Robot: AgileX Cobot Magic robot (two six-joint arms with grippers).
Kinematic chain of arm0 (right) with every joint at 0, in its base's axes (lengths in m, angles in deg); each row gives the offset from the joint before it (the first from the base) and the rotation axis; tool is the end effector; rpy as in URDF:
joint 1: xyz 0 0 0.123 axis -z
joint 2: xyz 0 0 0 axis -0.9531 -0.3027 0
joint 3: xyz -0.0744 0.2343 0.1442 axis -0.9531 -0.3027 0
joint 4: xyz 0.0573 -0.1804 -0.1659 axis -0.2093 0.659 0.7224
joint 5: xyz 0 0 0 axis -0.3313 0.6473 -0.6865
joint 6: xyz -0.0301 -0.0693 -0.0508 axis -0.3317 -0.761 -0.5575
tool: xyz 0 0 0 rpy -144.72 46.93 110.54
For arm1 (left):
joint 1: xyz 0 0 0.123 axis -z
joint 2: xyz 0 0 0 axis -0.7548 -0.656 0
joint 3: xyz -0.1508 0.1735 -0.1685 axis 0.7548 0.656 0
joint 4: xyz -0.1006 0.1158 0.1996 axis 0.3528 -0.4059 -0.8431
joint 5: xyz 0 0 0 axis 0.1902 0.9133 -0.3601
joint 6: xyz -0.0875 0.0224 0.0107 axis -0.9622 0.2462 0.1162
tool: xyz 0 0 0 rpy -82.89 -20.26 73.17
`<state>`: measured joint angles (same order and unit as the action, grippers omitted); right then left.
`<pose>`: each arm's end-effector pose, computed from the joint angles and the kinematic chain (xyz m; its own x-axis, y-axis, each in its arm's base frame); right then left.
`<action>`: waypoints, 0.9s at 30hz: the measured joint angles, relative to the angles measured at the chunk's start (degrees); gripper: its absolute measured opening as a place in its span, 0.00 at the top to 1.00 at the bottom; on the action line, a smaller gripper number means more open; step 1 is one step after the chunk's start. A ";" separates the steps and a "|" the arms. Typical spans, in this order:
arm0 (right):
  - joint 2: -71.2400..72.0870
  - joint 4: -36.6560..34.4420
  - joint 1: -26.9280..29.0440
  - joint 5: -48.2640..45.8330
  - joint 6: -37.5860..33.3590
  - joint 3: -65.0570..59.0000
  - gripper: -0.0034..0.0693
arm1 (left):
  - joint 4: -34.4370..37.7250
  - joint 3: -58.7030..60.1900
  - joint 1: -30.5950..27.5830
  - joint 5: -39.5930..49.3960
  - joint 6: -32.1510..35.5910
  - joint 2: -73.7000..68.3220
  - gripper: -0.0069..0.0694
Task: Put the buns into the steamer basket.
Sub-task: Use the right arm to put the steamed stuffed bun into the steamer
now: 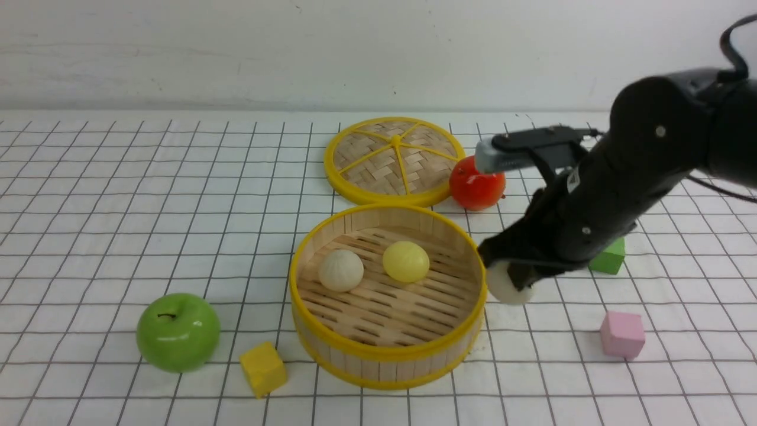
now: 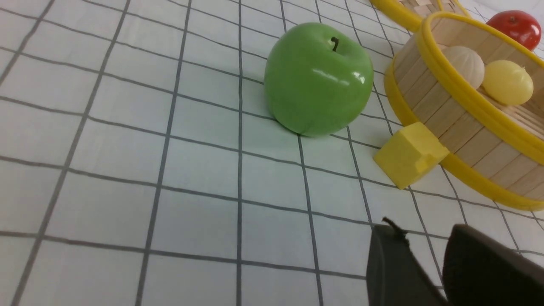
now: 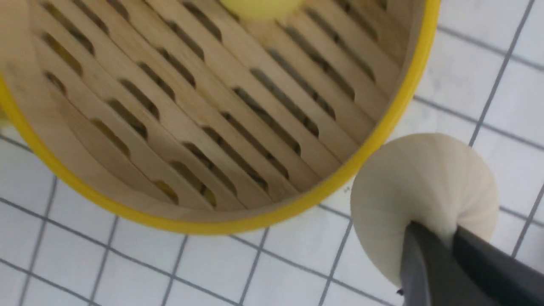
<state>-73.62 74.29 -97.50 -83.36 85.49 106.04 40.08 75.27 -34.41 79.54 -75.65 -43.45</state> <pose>0.3196 0.1617 0.2800 -0.8614 -0.2694 -0.4307 -0.3663 0.9168 0.1592 0.0509 -0.0121 0.1688 -0.3765 -0.3467 -0.8591 0.0865 0.9101 -0.4052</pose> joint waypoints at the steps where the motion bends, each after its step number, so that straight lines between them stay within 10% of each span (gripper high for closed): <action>1: 0.00 -0.94 0.00 0.40 0.00 0.97 0.95 | 0.00 0.00 0.00 0.00 0.00 0.00 0.66; 15: -11.27 -23.03 -1.50 8.95 -12.00 -0.34 0.92 | 0.00 0.00 0.00 0.00 0.00 0.00 0.64; 27: -10.61 -23.30 -1.71 8.88 -10.69 -0.70 0.37 | 0.00 0.00 0.00 0.00 0.00 0.00 0.63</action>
<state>-84.23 50.98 -99.21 -74.48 74.80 105.34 40.08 75.27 -34.41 79.54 -75.65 -43.45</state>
